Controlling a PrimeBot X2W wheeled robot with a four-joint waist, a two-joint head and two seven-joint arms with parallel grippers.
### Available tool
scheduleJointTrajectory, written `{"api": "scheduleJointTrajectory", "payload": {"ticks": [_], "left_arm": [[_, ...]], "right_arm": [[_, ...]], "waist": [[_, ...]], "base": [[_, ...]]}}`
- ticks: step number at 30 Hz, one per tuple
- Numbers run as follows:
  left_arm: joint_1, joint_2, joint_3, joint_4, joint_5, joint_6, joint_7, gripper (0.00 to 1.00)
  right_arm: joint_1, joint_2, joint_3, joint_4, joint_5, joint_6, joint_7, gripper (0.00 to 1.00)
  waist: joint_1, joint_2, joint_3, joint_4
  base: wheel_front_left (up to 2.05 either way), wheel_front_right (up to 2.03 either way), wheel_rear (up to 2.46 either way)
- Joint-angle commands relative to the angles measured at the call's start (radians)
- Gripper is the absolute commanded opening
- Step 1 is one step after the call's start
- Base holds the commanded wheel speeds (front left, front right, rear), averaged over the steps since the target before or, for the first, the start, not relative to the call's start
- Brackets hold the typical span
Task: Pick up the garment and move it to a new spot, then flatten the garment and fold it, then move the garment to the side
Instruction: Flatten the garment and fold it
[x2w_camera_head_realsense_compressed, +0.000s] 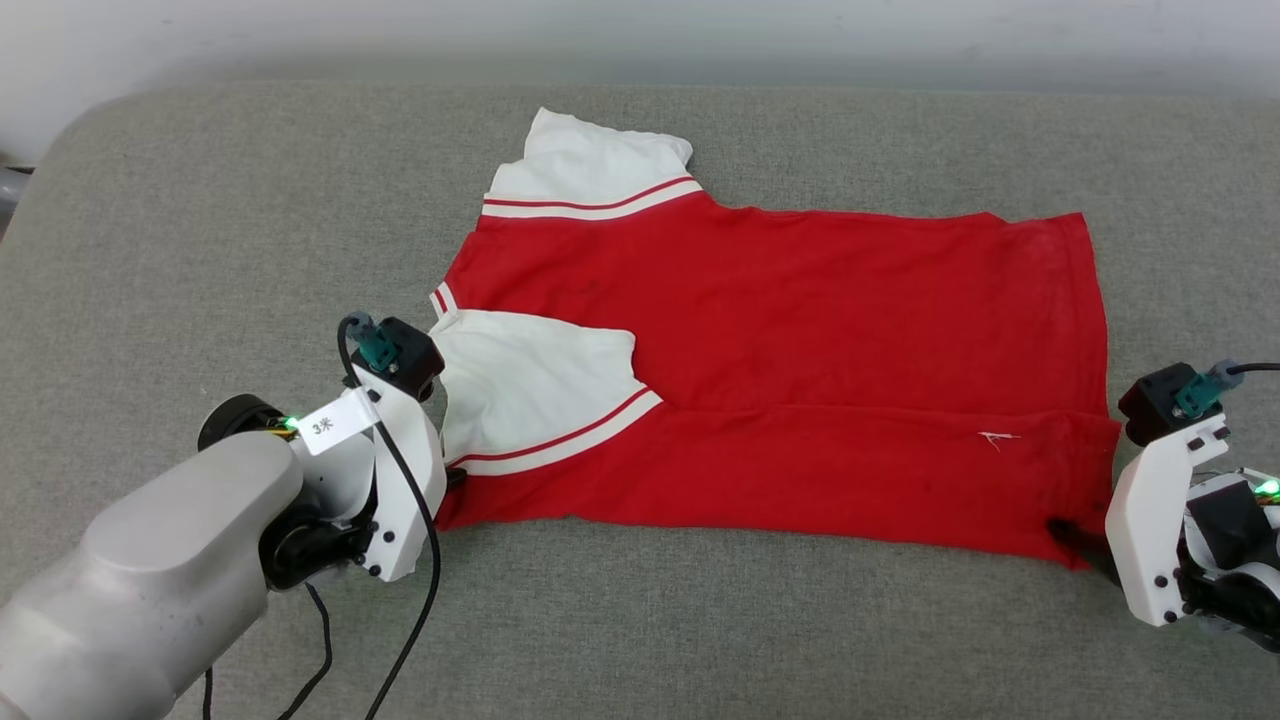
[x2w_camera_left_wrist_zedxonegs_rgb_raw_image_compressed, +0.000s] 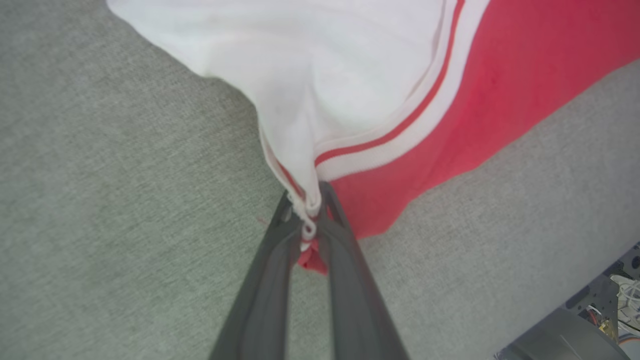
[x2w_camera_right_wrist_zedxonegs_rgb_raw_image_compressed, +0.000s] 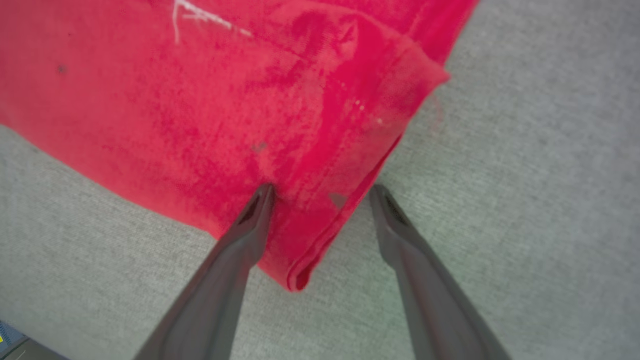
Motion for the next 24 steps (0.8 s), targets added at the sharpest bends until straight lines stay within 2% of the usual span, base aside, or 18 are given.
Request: {"api": "scheduleJointTrajectory", "payload": {"ticks": [1,5,6,7,16,24], "left_arm": [[-0.010,0.000,-0.004,-0.002,0.002,0.000,-0.008,0.00],[0.004,0.011,-0.009,0.001,0.004,0.000,-0.021,0.00],[0.010,0.013,-0.010,0.003,0.000,0.000,-0.026,0.00],[0.017,0.016,-0.012,0.003,-0.004,0.000,-0.027,0.00],[0.048,0.046,-0.018,-0.027,-0.028,0.000,-0.038,0.00],[0.077,0.104,-0.021,-0.097,-0.042,-0.001,-0.016,0.00]], "right_arm": [[0.061,0.038,0.034,0.042,0.001,-0.001,0.002,1.00],[0.069,0.049,0.049,0.061,0.016,-0.001,-0.026,1.00],[0.065,0.046,0.052,0.059,0.020,-0.001,-0.037,0.09],[0.058,0.038,0.052,0.054,0.020,-0.001,-0.052,0.00],[0.036,-0.031,0.024,-0.028,0.046,-0.001,-0.161,0.00],[0.089,-0.080,-0.005,-0.137,0.059,-0.001,-0.163,0.00]], "waist": [[0.0000,0.0000,0.003,0.001],[0.0000,0.0000,0.001,-0.004],[0.0000,0.0000,-0.002,-0.006],[0.0000,0.0000,-0.007,-0.008],[0.0000,0.0000,-0.079,-0.016],[0.0000,0.0000,-0.134,-0.028]], "base": [[0.00,0.00,0.00],[0.00,0.00,0.00],[0.00,0.00,0.00],[0.00,0.00,0.00],[0.00,0.00,0.00],[0.00,0.00,0.00]]}}
